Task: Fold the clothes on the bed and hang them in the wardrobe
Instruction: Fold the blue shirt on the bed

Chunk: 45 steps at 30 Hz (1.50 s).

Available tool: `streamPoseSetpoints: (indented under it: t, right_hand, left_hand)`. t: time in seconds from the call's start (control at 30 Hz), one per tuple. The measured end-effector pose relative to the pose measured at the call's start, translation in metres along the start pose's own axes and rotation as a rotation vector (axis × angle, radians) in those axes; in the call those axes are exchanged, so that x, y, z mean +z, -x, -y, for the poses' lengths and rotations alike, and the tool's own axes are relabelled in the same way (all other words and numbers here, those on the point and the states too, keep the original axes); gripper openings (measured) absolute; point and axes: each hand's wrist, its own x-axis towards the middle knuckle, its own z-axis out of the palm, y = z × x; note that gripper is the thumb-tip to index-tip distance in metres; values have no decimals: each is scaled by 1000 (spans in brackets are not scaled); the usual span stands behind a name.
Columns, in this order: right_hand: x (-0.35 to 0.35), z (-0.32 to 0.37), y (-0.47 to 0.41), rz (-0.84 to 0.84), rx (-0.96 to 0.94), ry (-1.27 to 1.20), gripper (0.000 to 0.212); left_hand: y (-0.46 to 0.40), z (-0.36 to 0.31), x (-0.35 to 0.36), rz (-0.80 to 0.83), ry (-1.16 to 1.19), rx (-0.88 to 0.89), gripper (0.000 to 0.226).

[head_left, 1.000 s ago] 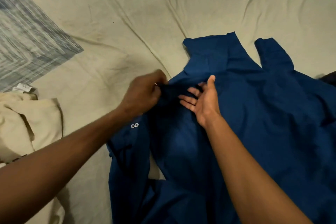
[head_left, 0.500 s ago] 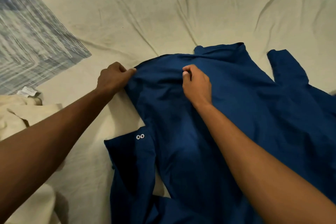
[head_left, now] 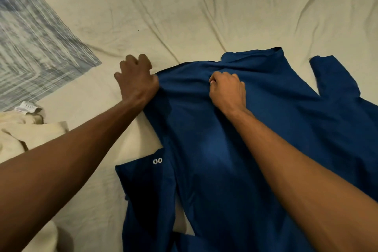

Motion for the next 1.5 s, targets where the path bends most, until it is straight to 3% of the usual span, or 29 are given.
streamPoseSetpoints:
  t: [0.13,0.27,0.33,0.43,0.53,0.6,0.67,0.77,0.93,1.0,1.07,1.13,1.23,1.33,1.4,1.5]
  right_hand:
    - [10,-2,5,-2,39,-63,23]
    - [9,-9,8,-34,61,-244,20]
    - [3,-13,8,-43,136,-419,22]
    - [-10,-17,6,-98,398,-738,40]
    - [-24,-25,1,-119,720,-1111,44]
    - [-29,-29,5,-77,825,-1154,52]
    - [-26,-35,9,-120,855,-1049,47]
    - [-26,-43,18,-231,916,-982,38]
    - [-22,-53,46,-254,956,-909,30]
    - [-19,-53,57,-246,952,-906,32]
    - [-14,-54,63,-248,961,-967,33]
    - [-12,-53,65,-249,969,-1088,37]
    - [-14,-51,64,-206,931,-1263,59]
    - [-17,-49,56,-133,925,-1476,66]
    - [-22,-50,49,-69,945,-1600,55]
    - [-29,-47,38,31,856,-1614,28]
  left_hand:
    - [-9,-38,15,132,-18,263,35]
    - [-27,-72,36,349,-155,202,48]
    - [-30,-85,37,338,-192,236,32]
    - [-3,-96,30,172,-141,557,20]
    - [47,-88,30,307,-70,961,25]
    - [75,-74,30,433,-137,1097,30]
    - [89,-65,30,487,-133,1066,36]
    - [91,-67,26,388,22,937,45]
    - [58,-81,30,133,132,510,21]
    - [42,-90,35,260,129,302,32]
    - [29,-104,35,509,167,115,47]
    - [22,-119,33,663,160,123,59]
    - [27,-142,32,823,124,233,87]
    - [35,-149,41,839,11,306,115]
    - [35,-146,44,728,-96,354,108]
    - [30,-142,38,409,-95,390,58]
